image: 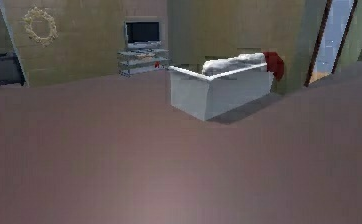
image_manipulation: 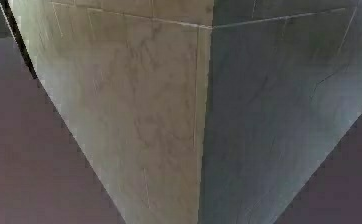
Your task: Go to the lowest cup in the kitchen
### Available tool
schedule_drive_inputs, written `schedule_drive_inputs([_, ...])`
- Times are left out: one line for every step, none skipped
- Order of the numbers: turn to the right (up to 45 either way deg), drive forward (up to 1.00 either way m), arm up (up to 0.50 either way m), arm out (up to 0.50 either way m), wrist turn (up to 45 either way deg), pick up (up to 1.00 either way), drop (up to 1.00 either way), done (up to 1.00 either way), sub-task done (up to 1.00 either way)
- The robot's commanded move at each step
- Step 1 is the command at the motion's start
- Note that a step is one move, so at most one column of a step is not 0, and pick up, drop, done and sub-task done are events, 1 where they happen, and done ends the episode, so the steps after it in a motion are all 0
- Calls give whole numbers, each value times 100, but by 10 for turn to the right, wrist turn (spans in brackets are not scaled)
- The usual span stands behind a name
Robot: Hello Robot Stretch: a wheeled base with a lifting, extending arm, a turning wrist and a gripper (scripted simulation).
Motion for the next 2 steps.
schedule_drive_inputs([-450,0,0,0,0,0,0,0,0])
schedule_drive_inputs([-30,0,0,0,0,0,0,0,0])
